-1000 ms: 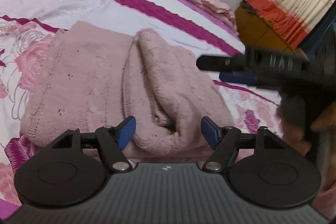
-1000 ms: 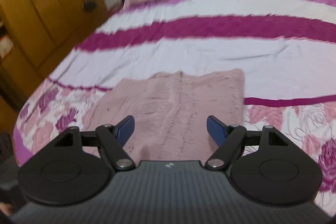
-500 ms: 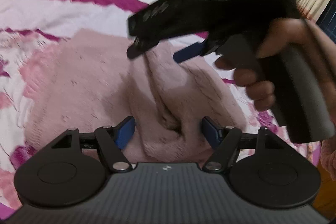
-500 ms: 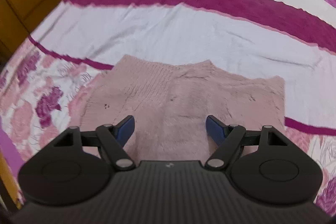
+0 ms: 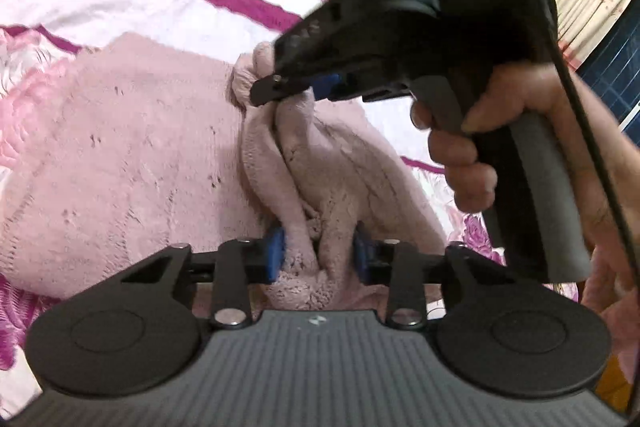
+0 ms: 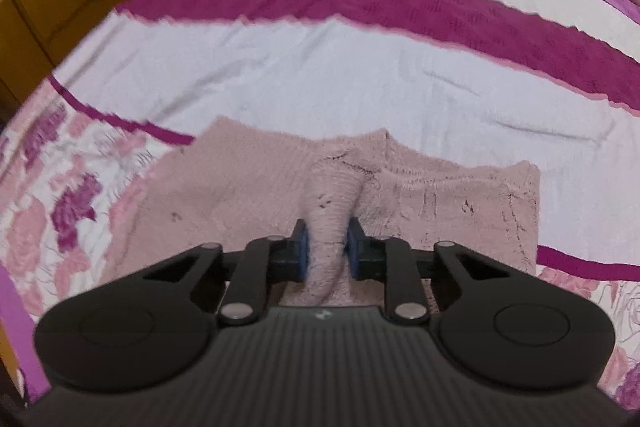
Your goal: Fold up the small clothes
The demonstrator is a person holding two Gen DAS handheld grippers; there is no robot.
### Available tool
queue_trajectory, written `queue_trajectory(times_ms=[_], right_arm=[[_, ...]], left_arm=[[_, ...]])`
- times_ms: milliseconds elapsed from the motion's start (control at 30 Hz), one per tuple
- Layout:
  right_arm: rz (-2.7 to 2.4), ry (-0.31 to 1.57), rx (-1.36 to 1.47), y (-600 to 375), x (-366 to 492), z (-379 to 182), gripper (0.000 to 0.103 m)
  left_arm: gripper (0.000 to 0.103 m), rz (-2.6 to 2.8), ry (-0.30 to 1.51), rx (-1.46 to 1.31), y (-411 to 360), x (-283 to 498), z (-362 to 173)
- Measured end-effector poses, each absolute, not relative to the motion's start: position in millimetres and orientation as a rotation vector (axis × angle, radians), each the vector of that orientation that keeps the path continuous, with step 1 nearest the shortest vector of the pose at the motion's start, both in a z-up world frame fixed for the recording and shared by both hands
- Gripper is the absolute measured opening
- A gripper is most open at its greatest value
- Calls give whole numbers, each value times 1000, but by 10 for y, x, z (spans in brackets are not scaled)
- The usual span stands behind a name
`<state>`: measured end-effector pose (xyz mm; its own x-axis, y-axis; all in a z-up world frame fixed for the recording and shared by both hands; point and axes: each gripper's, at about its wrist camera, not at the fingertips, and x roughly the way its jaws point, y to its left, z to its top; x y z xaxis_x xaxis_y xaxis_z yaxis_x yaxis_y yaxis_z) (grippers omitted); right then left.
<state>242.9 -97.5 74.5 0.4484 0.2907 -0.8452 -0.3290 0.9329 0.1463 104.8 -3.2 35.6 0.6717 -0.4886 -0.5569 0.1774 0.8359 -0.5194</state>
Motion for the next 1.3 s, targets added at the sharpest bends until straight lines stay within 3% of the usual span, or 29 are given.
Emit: queue_trajectory(times_ms=[433,767,900,1300], right_arm=[[476,814,161,-880,2320,1426,20],[504,920,135,-126,2426,909,20],[503,968,143,-28,2403,693,25],[533,756,212,-832,1733,1173,26]], left_arm=[[31,-326,567,-387,562,767,851],[32,-173,678,-444,1307,752,476],[33,-154,715,-457,1331,771,281],[43,-103,657,-386,1283,636,632]])
